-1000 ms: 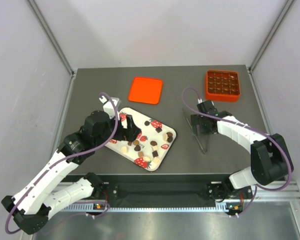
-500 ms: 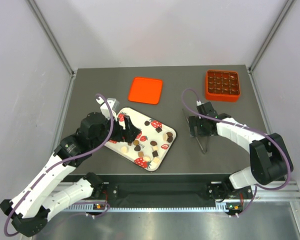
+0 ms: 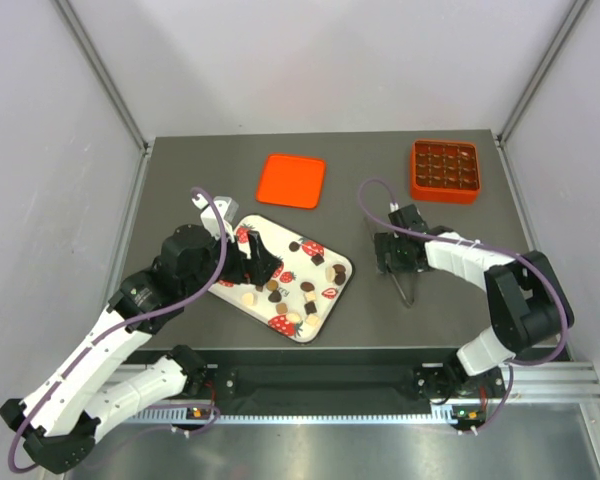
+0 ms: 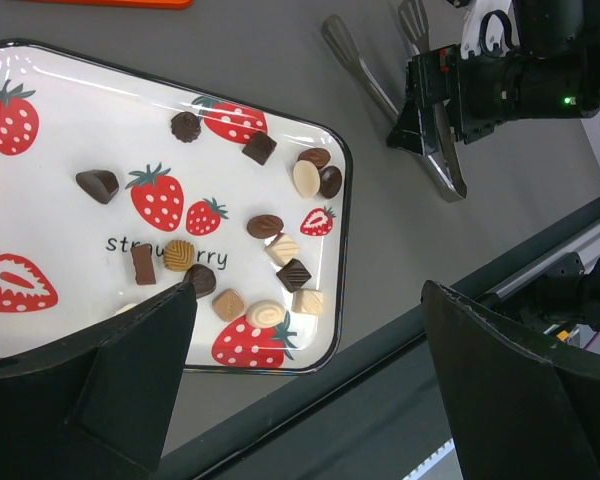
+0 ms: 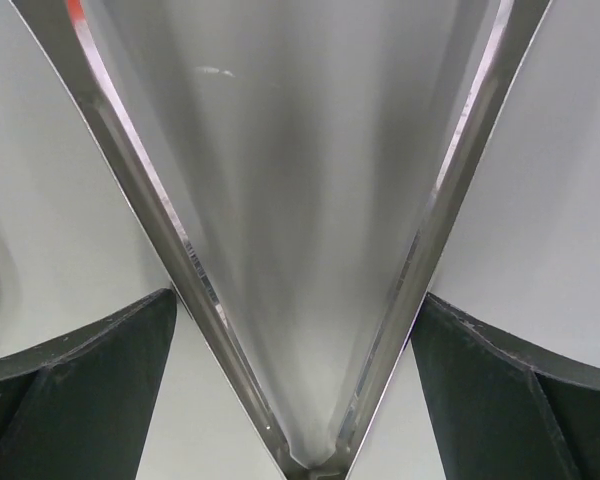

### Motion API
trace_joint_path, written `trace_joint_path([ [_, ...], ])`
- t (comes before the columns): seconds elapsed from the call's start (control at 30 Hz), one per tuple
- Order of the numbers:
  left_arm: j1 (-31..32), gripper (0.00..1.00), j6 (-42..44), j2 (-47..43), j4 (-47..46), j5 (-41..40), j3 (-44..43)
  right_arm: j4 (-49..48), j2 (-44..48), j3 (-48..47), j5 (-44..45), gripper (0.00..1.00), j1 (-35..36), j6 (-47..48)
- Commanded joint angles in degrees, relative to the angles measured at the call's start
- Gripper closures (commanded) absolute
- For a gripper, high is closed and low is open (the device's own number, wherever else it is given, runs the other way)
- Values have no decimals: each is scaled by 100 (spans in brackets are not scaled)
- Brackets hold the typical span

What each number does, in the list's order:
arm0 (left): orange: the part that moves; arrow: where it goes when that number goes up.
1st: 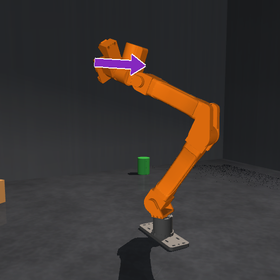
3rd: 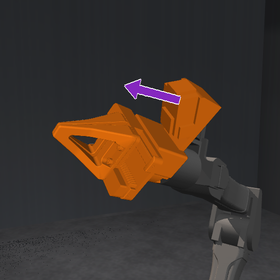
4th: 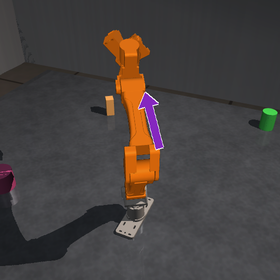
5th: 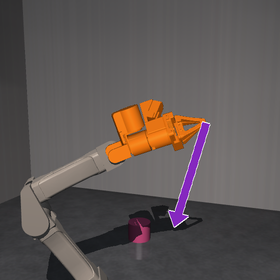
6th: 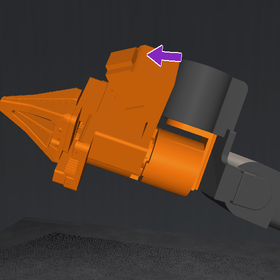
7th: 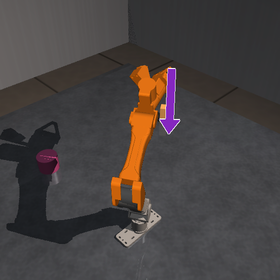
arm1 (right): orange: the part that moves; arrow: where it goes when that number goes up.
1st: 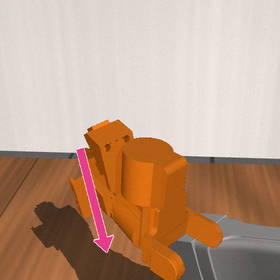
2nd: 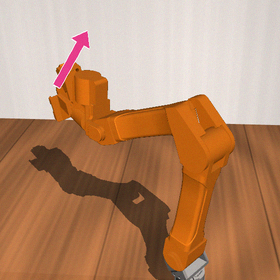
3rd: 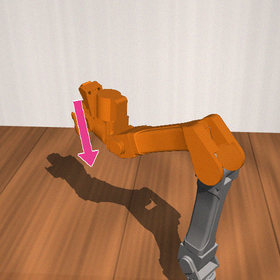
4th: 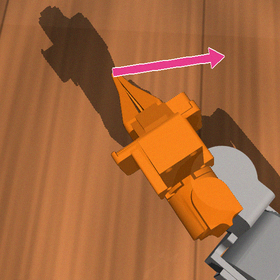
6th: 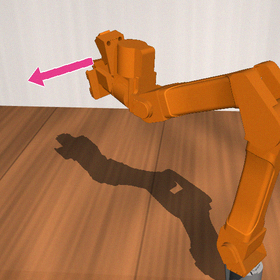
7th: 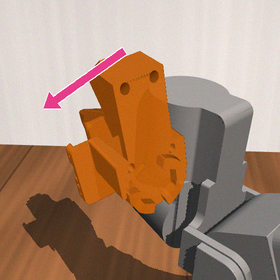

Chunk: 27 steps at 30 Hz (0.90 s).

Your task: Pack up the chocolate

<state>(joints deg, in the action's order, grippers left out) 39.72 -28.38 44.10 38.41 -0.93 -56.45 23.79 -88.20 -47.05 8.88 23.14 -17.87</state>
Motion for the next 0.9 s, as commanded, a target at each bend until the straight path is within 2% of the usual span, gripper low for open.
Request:
trace_joint_path([
  [0.0,-9,1,87,-68,-18,-74,-42,-182,-197,-138,-54,4,24,-103],
  [0.2,-9,1,149,-68,-9,-136,-77,-156,-294,-191,-123,10,24,-77],
  [0.3,-17,1,140,-76,-9,-136,-95,-173,-276,-191,-133,17,24,-59],
  [0.43,-17,1,131,-50,-27,-136,-130,-217,-49,-121,-106,32,24,-24],
  [0.53,-9,1,105,-33,-18,-136,-139,-121,250,-173,-62,35,33,73],
  [0.7,-17,1,70,-15,-53,-179,-112,775,689,-734,87,37,24,239],
  [0.87,-9,1,70,81,-97,-224,-121,1592,980,-1376,-255,37,33,371],
])
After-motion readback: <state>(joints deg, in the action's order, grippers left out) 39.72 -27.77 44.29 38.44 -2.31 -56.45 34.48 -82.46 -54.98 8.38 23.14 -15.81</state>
